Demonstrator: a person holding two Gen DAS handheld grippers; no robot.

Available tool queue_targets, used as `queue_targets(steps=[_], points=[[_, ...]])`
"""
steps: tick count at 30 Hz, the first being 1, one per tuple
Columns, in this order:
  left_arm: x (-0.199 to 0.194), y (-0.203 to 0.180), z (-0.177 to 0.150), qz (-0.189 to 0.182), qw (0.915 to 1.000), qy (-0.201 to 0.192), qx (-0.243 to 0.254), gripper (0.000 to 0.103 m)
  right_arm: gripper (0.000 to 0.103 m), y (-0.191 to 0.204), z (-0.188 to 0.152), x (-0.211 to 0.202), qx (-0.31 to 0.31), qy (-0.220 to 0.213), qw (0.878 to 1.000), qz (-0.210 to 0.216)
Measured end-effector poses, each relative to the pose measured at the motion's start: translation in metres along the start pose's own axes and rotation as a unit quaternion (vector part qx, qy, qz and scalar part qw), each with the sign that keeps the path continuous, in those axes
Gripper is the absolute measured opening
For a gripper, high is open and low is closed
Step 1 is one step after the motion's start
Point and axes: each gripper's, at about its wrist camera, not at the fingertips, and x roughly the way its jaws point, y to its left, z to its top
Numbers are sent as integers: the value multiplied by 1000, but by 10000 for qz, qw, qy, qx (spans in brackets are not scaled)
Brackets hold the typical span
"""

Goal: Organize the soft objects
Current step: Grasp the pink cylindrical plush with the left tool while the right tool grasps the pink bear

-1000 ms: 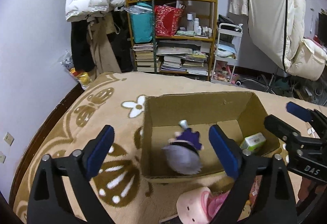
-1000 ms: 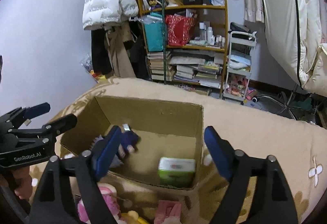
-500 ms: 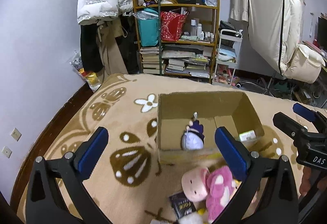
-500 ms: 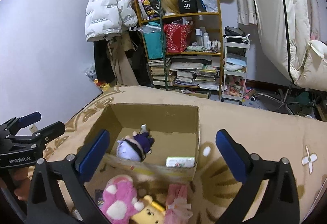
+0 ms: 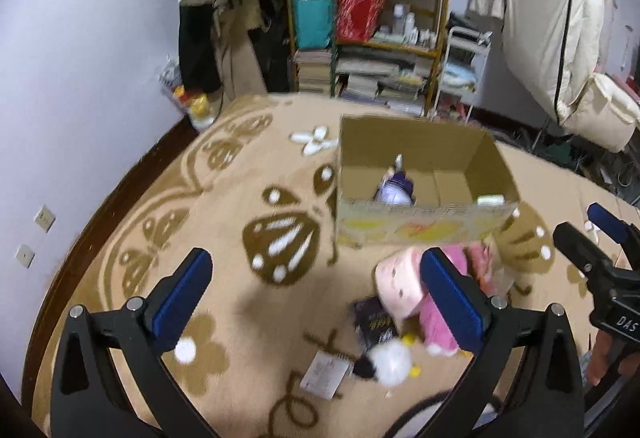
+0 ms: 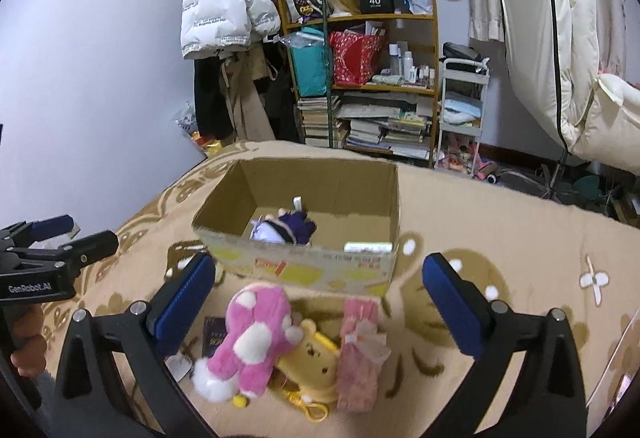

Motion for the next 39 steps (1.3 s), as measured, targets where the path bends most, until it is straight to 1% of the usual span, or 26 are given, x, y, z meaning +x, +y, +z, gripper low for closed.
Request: queue_targets(steps=[2, 6, 8, 10, 14, 16, 20, 25, 31, 39], points=[[3, 3, -6, -41, 9998, 174, -68, 103, 103, 4, -4, 0, 31, 57, 9999, 78], [11, 7, -17, -105, 9991, 373, -167, 103, 103, 11, -12, 2, 103, 177, 9996, 174], [19, 8, -22, -195, 9984, 464, -241, 103, 103, 13, -17, 5, 124, 237, 9994, 227], [26, 8, -24, -282, 9975, 550, -355, 103, 103, 17, -21, 9, 94, 294, 9993, 225], [42, 8, -28, -248, 9964, 687, -419, 103, 103, 23, -31, 20, -22, 427, 9989, 166], [51, 11, -30, -320, 9946, 830, -544, 103, 103, 26, -35, 27, -87, 507, 9986, 142], [63, 14, -33, -309, 9923, 990, -682, 103, 103, 31, -42, 41, -264, 683, 9973, 90], [83, 22, -35, -502, 9858, 1227, -1034, 103, 103, 41, -53, 57, -565, 896, 9943, 78], [103, 18, -37, -535, 9825, 1432, -1067, 103, 103, 54, -62, 75, -871, 1077, 9903, 80], [133, 10, -43, -556, 9771, 1736, -1099, 103, 103, 60, -70, 97, -991, 1310, 9863, 117]])
